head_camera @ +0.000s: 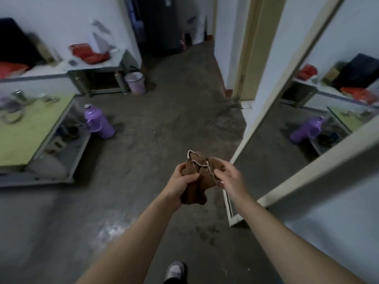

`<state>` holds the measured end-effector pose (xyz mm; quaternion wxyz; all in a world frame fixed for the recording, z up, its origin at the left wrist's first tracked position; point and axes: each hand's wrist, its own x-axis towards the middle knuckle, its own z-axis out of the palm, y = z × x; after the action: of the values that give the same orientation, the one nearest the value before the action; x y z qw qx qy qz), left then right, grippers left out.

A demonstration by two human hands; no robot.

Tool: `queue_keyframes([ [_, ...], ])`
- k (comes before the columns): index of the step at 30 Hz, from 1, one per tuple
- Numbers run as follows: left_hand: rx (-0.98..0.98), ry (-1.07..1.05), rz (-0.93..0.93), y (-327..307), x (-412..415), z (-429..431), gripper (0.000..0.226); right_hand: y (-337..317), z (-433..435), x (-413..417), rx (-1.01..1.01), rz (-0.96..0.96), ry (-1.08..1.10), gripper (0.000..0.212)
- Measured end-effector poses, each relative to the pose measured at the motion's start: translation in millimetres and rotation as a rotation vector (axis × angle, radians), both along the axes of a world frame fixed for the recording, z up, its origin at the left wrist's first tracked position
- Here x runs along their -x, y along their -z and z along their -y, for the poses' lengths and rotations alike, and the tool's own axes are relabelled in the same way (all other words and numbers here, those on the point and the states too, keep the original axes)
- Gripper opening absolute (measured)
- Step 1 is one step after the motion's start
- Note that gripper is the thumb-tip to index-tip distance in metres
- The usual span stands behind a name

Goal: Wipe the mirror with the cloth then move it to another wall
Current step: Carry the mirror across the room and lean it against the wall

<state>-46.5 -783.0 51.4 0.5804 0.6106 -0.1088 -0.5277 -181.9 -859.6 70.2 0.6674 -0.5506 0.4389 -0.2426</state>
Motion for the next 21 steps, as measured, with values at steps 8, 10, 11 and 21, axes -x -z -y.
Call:
queue_keyframes([
  [8, -0.037, -0.254, 0.114, -17, -57, -154, 0.032, -2, -102, -80, -0.019, -0.051, -0.348, 0.039],
  [10, -0.066, -0.294, 0.142, -16, -72, -203, 0.034, 2, -137, -105, -0.007, -0.056, -0.435, 0.043],
  [11, -0.079, -0.325, 0.152, -14, -78, -228, 0.035, 6, -155, -118, 0.011, -0.067, -0.469, 0.043],
  [21, -0.329, -0.780, 0.118, -6, -99, -490, 0.032, 37, -375, -202, 0.079, -0.140, -0.887, 0.025],
])
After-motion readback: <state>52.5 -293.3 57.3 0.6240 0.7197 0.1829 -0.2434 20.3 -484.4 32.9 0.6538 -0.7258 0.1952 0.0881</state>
